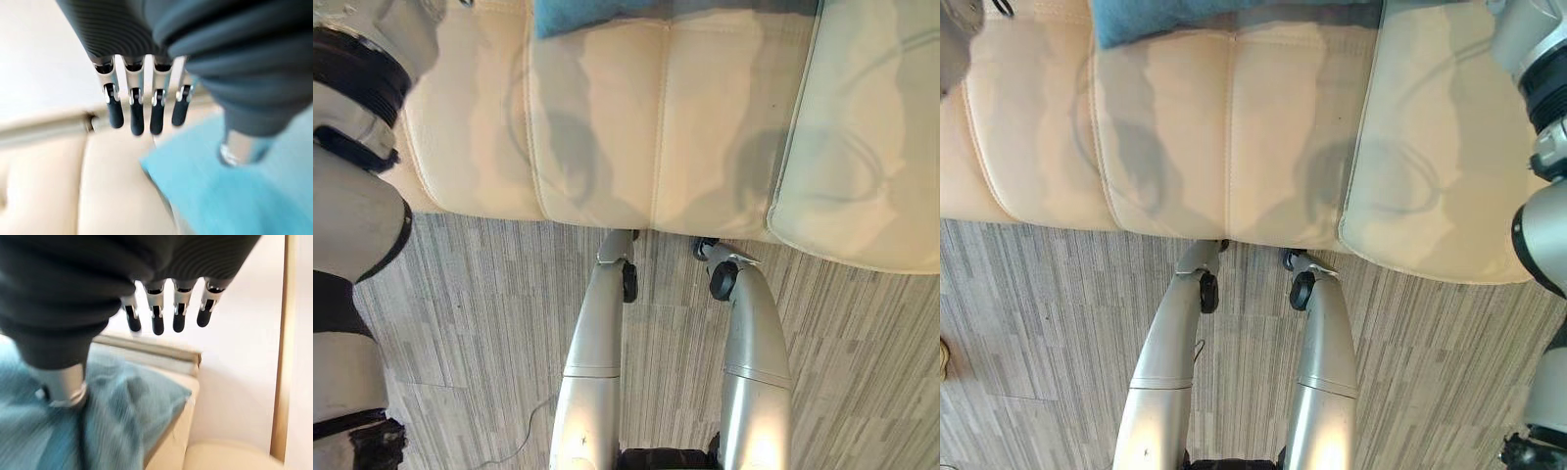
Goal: Pick up all the scattered cushions and arrange them neatly on the sofa.
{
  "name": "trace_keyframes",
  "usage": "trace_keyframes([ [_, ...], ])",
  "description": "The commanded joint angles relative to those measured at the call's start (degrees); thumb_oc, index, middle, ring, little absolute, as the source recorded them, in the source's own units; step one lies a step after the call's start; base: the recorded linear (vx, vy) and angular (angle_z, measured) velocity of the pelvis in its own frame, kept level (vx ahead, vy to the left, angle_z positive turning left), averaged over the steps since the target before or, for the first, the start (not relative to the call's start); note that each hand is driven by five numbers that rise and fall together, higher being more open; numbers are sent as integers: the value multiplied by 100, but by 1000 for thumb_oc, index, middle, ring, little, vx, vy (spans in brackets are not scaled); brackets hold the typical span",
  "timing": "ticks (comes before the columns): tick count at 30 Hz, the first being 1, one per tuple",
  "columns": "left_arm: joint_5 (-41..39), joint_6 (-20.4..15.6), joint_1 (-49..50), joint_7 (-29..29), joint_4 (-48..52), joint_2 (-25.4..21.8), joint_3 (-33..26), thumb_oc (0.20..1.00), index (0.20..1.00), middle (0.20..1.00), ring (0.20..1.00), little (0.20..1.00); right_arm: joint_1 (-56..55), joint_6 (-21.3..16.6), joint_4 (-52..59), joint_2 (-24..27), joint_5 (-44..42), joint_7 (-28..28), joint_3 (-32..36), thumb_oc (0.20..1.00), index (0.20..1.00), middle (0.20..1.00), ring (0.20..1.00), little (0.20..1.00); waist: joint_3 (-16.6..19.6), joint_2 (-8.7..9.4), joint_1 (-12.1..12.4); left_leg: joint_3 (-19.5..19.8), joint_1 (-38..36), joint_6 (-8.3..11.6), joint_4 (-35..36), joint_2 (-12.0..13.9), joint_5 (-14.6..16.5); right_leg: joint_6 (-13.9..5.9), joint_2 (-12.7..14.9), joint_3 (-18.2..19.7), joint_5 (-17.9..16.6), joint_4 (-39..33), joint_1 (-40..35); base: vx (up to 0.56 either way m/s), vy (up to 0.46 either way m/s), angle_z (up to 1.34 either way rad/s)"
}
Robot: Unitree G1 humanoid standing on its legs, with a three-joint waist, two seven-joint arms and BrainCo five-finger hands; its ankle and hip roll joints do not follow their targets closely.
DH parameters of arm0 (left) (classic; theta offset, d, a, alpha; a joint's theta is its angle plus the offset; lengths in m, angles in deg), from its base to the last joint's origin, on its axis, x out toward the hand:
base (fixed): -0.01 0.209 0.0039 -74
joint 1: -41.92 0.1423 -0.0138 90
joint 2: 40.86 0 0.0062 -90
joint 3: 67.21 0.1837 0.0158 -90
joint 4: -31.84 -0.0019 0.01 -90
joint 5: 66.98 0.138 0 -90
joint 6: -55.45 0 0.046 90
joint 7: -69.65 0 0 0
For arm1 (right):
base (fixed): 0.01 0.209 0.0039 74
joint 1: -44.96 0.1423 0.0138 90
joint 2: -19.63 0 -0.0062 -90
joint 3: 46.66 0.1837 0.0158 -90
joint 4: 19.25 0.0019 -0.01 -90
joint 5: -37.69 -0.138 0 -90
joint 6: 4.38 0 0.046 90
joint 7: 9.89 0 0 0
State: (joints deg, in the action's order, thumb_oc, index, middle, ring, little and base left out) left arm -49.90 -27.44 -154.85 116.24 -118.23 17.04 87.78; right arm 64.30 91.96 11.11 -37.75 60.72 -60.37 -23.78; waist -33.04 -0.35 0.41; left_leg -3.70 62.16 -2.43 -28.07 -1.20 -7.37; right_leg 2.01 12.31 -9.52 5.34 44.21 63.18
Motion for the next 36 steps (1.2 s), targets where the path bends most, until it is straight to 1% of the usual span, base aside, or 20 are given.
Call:
trace_keyframes([
  [1, 167, 148, 228, 109, -617, 324, -436, 1000, 1000, 1000, 1000, 1000, -102, 207, -345, -180, 177, -192, -24, 1000, 1000, 1000, 1000, 1000, 1393, -28, 3, -168, 669, 198, -575, -158, 1189, -633, -132, 258, 349, -634, 283, 0, 0, 0],
  [4, -151, 63, 549, -96, -767, 249, -864, 1000, 1000, 1000, 1000, 1000, -505, 148, -605, -255, -64, 47, 196, 1000, 1000, 1000, 1000, 1000, 1407, 19, -34, -132, 139, 226, -142, -151, 1078, -639, -230, 270, 229, -1088, -211, -22, -5, -1],
  [5, -151, 64, 564, -95, -760, 246, -869, 1000, 1000, 1000, 1000, 1000, -516, 148, -602, -257, -65, 45, 198, 1000, 1000, 1000, 1000, 1000, 1395, 19, -34, -132, 99, 227, -114, -151, 1068, -640, -234, 268, 218, -1116, -250, -37, -9, -5],
  [9, -826, -113, 1194, -378, -584, 101, -1711, 1000, 1000, 1000, 1000, 1000, -1250, 148, -403, -191, -543, 238, 956, 1000, 1000, 1000, 1000, 1000, 1297, 68, -76, -99, -690, 268, 473, -110, 905, -696, -356, 214, -21, -1781, -1063, -45, -12, -8],
  [14, -1997, -495, 2779, -500, 128, 85, -3485, 1000, 1000, 1000, 1000, 1000, -2877, 234, 660, -231, -973, 327, 2705, 1000, 1000, 1000, 1000, 1000, 1139, 140, -140, -74, -1948, 261, 1197, -119, 788, -772, -498, 170, -242, -2525, -2302, -4, 5, -8],
  [15, -2437, -690, 3627, -545, 670, 176, -4266, 1000, 1000, 1000, 1000, 1000, -3664, 231, 1112, -318, -1006, 512, 3400, 1000, 1000, 1000, 1000, 1000, 1208, 165, -138, -91, -2414, 242, 1501, -111, 742, -803, -535, 121, -333, -2792, -2744, 43, 6, -14],
  [16, -2426, -671, 3713, -538, 732, 178, -4303, 1000, 1000, 1000, 1000, 1000, -3728, 251, 1164, -315, -986, 524, 3420, 1000, 1000, 1000, 1000, 1000, 1208, 161, -140, -91, -2476, 242, 1542, -112, 730, -805, -538, 118, -346, -2831, -2805, 48, 3, -9],
  [17, -2492, -761, 4107, -639, 977, 145, -4590, 1000, 1000, 1000, 1000, 1000, -4083, 237, 1401, -273, -970, 655, 3658, 1000, 1000, 1000, 1000, 1000, 1235, 178, -137, -92, -2729, 246, 1702, -106, 708, -817, -546, 102, -378, -2993, -3068, 51, -6, -7],
  [18, -2732, -895, 4772, -773, 1388, 301, -5064, 1000, 1000, 1000, 1000, 1000, -4614, 172, 1708, -293, -938, 898, 3943, 1000, 1000, 1000, 1000, 1000, 1254, 193, -115, -89, -3061, 253, 1904, -110, 676, -842, -568, 90, -422, -3186, -3398, 84, -10, -6],
  [19, -2753, -886, 5163, -809, 1543, 361, -5282, 1000, 1000, 1000, 1000, 1000, -5014, 119, 1879, -303, -968, 1085, 4185, 1000, 1000, 1000, 1000, 1000, 1316, 205, -132, -97, -3260, 253, 2022, -107, 658, -850, -579, 69, -455, -3309, -3604, 137, 7, -11],
  [20, -2830, -958, 5849, -1095, 1713, 512, -5574, 1000, 1000, 1000, 1000, 1000, -5776, -167, 2221, -562, -1431, 1432, 4700, 1000, 1000, 1000, 1000, 1000, 1395, 223, -127, -138, -3752, 256, 2256, -99, 656, -871, -613, 66, -484, -3549, -4092, 98, 11, -8],
  [21, -2827, -954, 5879, -1096, 1733, 514, -5581, 1000, 1000, 1000, 1000, 1000, -5806, -160, 2244, -562, -1426, 1436, 4710, 1000, 1000, 1000, 1000, 1000, 1404, 223, -128, -138, -3764, 253, 2279, -101, 634, -870, -614, 63, -504, -3574, -4106, 98, 11, -9],
  [22, -2968, -1034, 6286, -1286, 1837, 667, -5786, 1000, 1000, 1000, 1000, 1000, -6255, -270, 2403, -690, -1674, 1691, 4951, 1000, 1000, 1000, 1000, 1000, 1467, 243, -121, -145, -4006, 257, 2420, -82, 617, -874, -622, 38, -516, -3714, -4347, 117, 21, -12],
  [23, -3243, -1104, 7039, -1555, 2002, 944, -6125, 1000, 1000, 1000, 1000, 1000, -7019, -415, 2667, -1080, -1962, 1949, 5366, 1000, 1000, 1000, 1000, 1000, 1627, 239, -123, -209, -4416, 247, 2656, -67, 598, -889, -630, 36, -563, -3958, -4718, 160, 21, -15],
  [27, -3850, -1202, 8306, -2286, 2348, 1704, -6492, 1000, 1000, 1000, 1000, 1000, -8168, -609, 2588, -1838, -2654, 2536, 5884, 1000, 1000, 1000, 1000, 1000, 1926, 224, -87, -279, -5115, 266, 3094, -55, 557, -948, -704, -2, -663, -4406, -5341, 99, 20, -18],
  [28, -3850, -1199, 8318, -2287, 2357, 1705, -6494, 1000, 1000, 1000, 1000, 1000, -8179, -606, 2596, -1838, -2653, 2537, 5884, 1000, 1000, 1000, 1000, 1000, 1940, 224, -87, -281, -5113, 265, 3114, -55, 537, -946, -706, -2, -683, -4428, -5340, 79, 19, -7],
  [29, -4314, -1238, 8847, -2698, 2492, 1953, -6682, 1000, 1000, 1000, 1000, 1000, -8555, -608, 2466, -1988, -2858, 2874, 6061, 1000, 1000, 1000, 1000, 1000, 2142, 214, -65, -345, -5389, 278, 3306, -36, 508, -964, -745, 1, -757, -4640, -5597, 90, 12, -10],
  [31, -4626, -1136, 9169, -3085, 2335, 2091, -6785, 1000, 1000, 1000, 1000, 1000, -8850, -606, 2276, -2071, -3038, 3150, 6174, 1000, 1000, 1000, 1000, 1000, 2320, 217, -59, -393, -5577, 297, 3307, -21, 563, -976, -768, -20, -785, -4806, -5829, 85, 17, -16],
  [33, -4581, -1039, 9561, -3323, 2290, 2202, -6900, 1000, 1000, 1000, 1000, 1000, -9213, -573, 2069, -2175, -3228, 3397, 6344, 1000, 1000, 1000, 1000, 1000, 2458, 216, -41, -408, -5735, 304, 3307, -10, 618, -981, -781, -29, -810, -4918, -6019, 45, 15, -8],
  [36, -4362, -883, 10111, -3571, 2027, 2437, -6981, 1000, 1000, 1000, 1000, 1000, -9719, -542, 1702, -2337, -3324, 3690, 6503, 1000, 1000, 1000, 1000, 1000, 2676, 215, -19, -458, -6038, 294, 3307, -2, 731, -982, -791, -37, -710, -4921, -6302, 47, 32, -6],
])
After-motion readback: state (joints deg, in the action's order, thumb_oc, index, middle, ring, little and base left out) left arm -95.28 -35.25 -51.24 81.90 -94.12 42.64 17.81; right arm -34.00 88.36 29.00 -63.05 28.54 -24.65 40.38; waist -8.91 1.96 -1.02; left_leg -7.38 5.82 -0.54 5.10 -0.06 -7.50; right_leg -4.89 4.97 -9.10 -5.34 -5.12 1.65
